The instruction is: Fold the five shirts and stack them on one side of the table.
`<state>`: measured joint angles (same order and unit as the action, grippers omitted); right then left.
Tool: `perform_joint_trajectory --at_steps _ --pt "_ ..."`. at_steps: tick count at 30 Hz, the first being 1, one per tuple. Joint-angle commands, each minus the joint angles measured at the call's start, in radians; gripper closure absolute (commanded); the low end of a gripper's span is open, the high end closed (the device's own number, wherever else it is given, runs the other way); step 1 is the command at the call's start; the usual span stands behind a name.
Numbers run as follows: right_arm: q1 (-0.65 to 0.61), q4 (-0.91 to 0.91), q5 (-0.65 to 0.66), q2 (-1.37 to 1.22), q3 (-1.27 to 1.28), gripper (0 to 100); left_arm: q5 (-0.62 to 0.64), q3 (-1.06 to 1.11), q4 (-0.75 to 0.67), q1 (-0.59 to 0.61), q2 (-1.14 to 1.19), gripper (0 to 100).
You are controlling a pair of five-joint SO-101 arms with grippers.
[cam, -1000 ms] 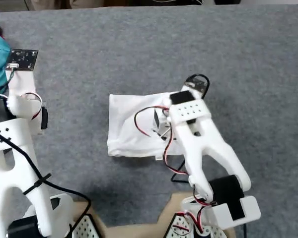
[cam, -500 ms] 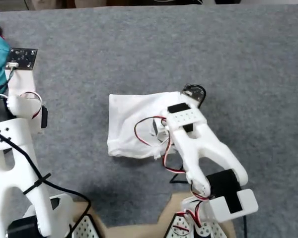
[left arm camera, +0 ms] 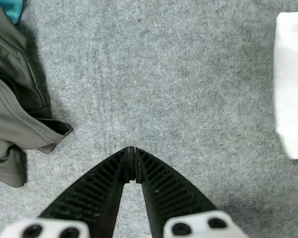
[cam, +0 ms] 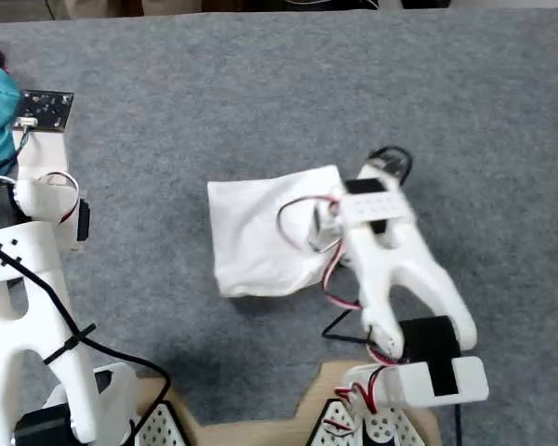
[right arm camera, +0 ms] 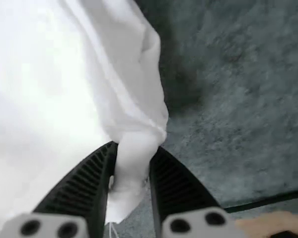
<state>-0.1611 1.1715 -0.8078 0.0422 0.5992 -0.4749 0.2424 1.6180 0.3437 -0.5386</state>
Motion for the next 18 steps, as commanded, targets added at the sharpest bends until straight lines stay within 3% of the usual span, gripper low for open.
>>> perform_joint_trajectory --at_steps 1,7,12,18 --pt "0.131 0.046 0.129 -0.007 -0.145 99.4 -0.017 -0.003 -0.009 0.012 -0.027 98" --pt "0.277 0.040 0.453 -0.010 -0.303 99.4 -0.017 -0.009 -0.009 0.012 -0.027 98" --pt "0.372 -0.058 0.638 -0.042 -0.358 99.3 -0.017 -0.009 -0.009 0.011 -0.027 98" --pt "0.533 -0.178 0.729 -0.165 -0.430 99.3 -0.017 -0.011 -0.009 0.012 -0.027 98"
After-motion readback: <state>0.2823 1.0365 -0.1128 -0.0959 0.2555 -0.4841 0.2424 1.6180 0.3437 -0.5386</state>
